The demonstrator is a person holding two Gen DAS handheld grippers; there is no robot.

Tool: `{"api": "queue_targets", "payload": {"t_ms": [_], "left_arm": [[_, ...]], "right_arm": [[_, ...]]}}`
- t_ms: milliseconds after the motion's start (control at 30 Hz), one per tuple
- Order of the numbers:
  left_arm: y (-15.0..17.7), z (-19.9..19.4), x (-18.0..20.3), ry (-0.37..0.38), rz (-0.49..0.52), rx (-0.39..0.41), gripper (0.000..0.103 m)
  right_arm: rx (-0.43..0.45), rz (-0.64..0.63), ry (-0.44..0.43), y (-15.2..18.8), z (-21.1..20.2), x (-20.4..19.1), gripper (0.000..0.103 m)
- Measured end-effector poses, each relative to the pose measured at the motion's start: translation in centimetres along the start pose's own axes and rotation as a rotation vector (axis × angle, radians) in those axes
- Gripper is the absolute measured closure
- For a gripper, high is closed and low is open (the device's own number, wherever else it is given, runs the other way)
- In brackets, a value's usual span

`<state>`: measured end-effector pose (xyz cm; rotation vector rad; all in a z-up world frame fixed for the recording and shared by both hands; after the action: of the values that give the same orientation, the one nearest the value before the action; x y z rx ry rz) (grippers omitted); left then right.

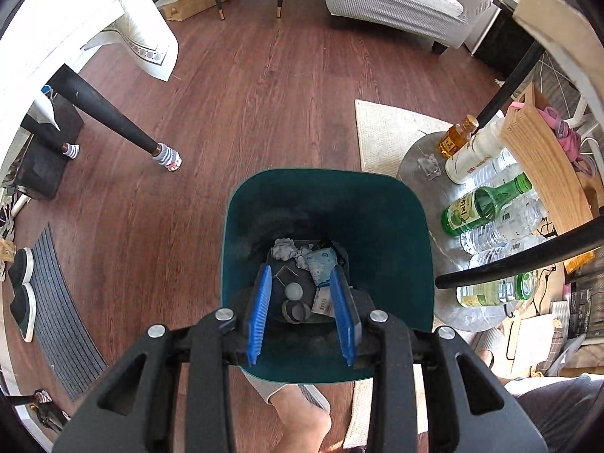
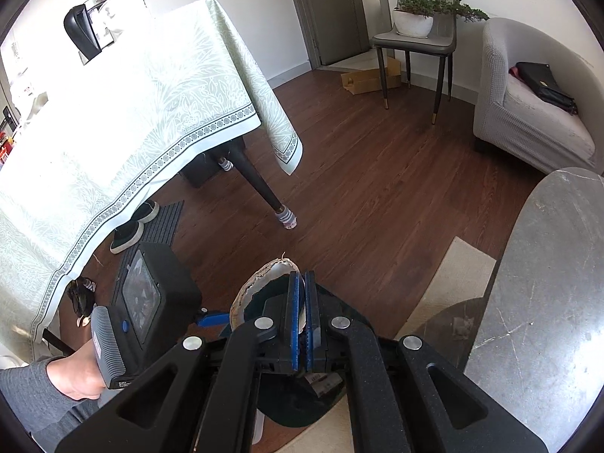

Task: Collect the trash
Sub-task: 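Open the left tool to drop the cap while the right tool lowers and releases the tape roll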

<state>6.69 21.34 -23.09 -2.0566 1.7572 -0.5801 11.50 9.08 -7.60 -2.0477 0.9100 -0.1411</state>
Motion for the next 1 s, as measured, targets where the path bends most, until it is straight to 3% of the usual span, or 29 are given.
{"api": "queue_targets", "payload": {"t_ms": [300, 633, 1000], "left_arm": [[-2.4, -3.4, -1.6, 0.021, -0.068, 0.103, 0.068], [-5.5, -7.6, -1.1, 0.056, -0.091, 0.219, 0.077], [-7.2, -9.6, -1.2, 0.075, -0.134, 0.267, 0.080]], "right_arm": [[-0.099, -0.046, 0.036, 2.7, 3.4, -1.0, 0.101], [-0.248, -0.136, 0.064, 7.4, 6.6, -2.2, 0.101], [-0.368, -0.195, 0.080, 11.4, 8.3, -2.7, 0.101]]}}
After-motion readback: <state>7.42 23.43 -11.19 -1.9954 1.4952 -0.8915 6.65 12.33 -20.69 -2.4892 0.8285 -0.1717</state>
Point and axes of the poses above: each gripper's, at about its wrist camera, not at the fingertips, and z roughly the way its jaws point, x to its right, y to its underside, the point moved 8 cm from there along z, roughly the way its jaws point, and after that the axes turned 13 degrees about x, right-handed, at the moved point
